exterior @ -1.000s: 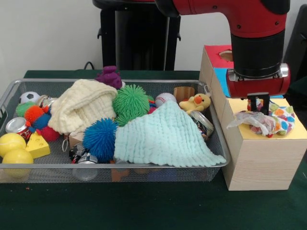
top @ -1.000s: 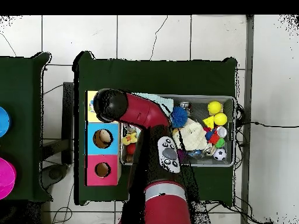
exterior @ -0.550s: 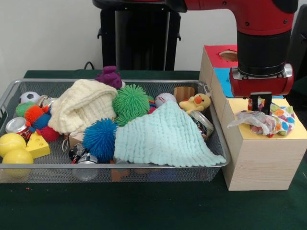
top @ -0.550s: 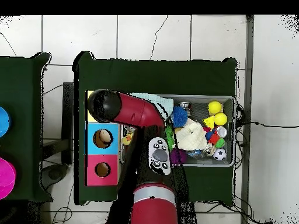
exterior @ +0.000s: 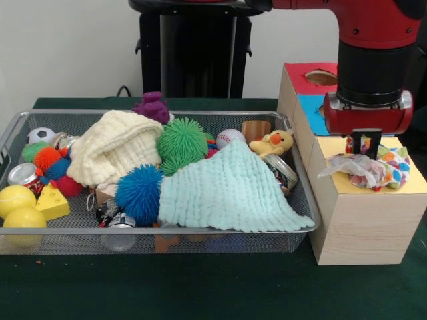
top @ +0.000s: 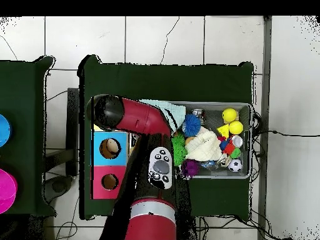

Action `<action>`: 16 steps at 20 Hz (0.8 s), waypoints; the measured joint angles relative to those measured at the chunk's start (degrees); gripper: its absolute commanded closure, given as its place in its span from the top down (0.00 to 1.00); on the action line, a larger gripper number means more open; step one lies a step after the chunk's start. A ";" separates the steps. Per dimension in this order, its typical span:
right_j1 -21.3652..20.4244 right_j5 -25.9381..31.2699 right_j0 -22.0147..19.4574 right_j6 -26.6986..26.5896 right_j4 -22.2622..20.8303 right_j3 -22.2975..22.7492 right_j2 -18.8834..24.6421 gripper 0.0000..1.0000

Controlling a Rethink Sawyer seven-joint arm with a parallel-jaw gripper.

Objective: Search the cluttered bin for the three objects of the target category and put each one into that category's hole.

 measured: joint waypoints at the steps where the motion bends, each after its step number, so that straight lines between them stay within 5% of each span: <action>1: 0.07 0.21 -0.06 0.00 0.31 -0.04 -0.01 0.00; 8: 1.34 0.97 2.59 1.40 3.55 -1.05 -3.78 0.00; 16: 4.72 0.58 10.34 12.59 5.56 -4.09 -13.33 0.00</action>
